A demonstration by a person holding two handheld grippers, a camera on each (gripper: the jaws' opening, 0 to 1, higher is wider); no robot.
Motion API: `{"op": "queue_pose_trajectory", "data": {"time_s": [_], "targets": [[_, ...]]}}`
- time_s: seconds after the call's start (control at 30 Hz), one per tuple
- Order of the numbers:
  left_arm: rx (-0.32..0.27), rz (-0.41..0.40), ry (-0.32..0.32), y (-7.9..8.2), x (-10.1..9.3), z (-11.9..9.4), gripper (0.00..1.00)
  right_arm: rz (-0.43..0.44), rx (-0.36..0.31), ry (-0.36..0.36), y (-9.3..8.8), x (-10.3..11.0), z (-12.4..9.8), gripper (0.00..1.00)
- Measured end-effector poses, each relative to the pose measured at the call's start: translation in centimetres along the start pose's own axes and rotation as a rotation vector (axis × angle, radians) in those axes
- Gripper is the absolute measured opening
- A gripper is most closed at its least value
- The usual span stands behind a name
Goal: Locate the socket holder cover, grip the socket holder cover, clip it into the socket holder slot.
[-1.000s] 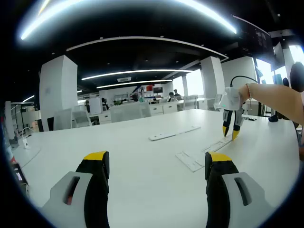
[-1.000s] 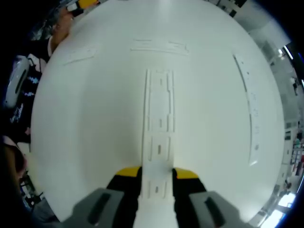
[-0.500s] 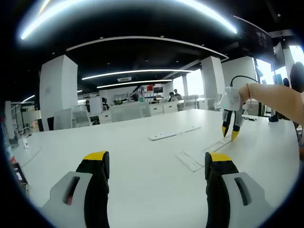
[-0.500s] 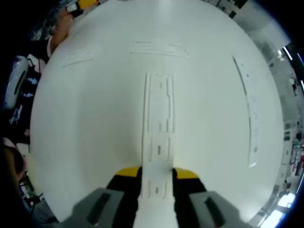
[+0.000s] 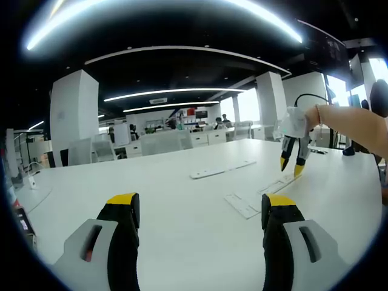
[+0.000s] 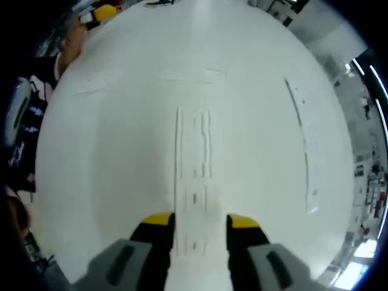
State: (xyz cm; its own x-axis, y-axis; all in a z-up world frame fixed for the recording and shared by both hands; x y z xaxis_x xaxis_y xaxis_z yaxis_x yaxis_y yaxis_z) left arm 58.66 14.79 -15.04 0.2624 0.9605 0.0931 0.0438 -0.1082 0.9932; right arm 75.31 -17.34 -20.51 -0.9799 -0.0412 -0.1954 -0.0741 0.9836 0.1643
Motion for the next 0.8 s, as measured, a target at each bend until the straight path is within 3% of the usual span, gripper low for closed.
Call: {"op": "queue_pose_trajectory", "data": {"time_s": [0.23,0.53,0.73,0.8], "targets": [[-0.001,-0.001,0.003,0.0,0.0,0.1,0.81,0.043,-0.167,-0.093,1.8,0.1,-3.5,0.35],[0.0,0.016,0.003,0.0,-0.1,0.2,0.81,0.082,-0.249,-0.191,0.9,-0.1,-7.0,0.33],[0.004,0.018,0.007,0.0,0.0,0.2,0.81,0.19,-0.353,-0.287,-0.4,-0.2,-9.2,0.27],[0.003,0.019,0.007,0.0,0.0,0.2,0.81,0.204,-0.401,-0.352,-0.8,-0.2,-9.9,0.26]]}}
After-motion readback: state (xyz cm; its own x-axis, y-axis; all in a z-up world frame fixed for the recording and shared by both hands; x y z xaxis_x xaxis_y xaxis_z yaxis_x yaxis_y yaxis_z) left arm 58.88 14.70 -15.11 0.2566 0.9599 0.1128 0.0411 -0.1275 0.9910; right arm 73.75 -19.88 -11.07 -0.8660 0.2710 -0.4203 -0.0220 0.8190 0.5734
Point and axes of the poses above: the point that each gripper's makers call its tool centre point, and the gripper's own axes: z roughly forward along the fingers, x roughly to its left, y roughly out of its top, the point moved 6 cm from there along -z, roughly backward along the fingers, and after that the axes turned 1 degree about -y, right-handed, at the moved point
